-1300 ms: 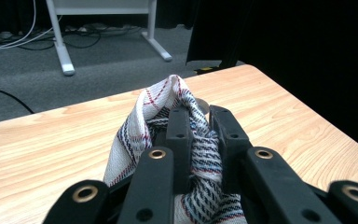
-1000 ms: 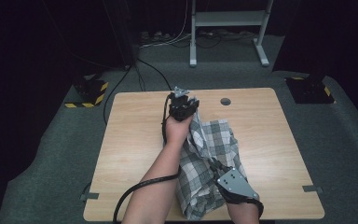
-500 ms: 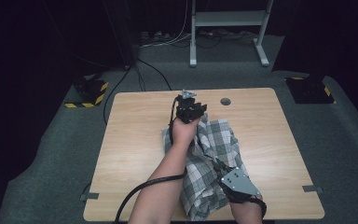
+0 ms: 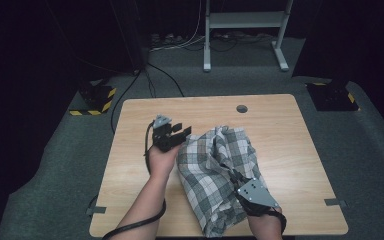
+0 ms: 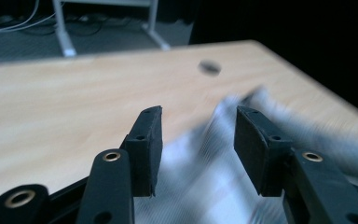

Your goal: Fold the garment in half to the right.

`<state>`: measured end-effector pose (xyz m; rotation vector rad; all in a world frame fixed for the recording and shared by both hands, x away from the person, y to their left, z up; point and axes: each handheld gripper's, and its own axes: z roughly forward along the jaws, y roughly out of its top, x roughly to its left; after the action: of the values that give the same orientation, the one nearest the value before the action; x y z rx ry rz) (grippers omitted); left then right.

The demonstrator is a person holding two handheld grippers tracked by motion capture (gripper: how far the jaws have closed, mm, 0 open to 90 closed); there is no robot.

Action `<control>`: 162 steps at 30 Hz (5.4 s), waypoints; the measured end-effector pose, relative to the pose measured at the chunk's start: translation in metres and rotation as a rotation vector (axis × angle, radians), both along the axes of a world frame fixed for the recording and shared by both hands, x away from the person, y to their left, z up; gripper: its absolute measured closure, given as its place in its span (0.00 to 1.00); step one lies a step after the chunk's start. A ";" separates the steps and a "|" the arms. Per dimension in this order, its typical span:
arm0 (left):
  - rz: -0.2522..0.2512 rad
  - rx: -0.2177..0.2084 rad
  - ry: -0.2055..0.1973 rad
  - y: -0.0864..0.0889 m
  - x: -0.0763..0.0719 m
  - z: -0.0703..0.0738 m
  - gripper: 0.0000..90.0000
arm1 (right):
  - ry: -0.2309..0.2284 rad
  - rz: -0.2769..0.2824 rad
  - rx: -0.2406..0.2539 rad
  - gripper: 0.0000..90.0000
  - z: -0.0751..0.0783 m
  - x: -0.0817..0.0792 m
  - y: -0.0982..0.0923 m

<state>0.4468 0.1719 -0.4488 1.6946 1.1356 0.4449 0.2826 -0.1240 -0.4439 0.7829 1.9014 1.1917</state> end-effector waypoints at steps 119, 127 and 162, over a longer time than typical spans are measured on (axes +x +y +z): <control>-0.339 0.448 -0.023 -0.121 -0.074 -0.051 0.61 | 0.247 -0.213 -0.017 0.65 -0.050 -0.008 -0.109; -0.378 0.473 0.033 -0.129 -0.073 -0.064 0.60 | 0.389 -0.295 -0.062 0.67 -0.082 0.034 -0.133; -0.245 0.497 0.076 -0.013 -0.072 -0.066 0.64 | 0.402 -0.038 -0.130 0.71 -0.094 0.023 -0.015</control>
<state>0.3744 0.1585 -0.5148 2.2692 0.8972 0.5405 0.3055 -0.1390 -0.5381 1.0407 2.2496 0.9250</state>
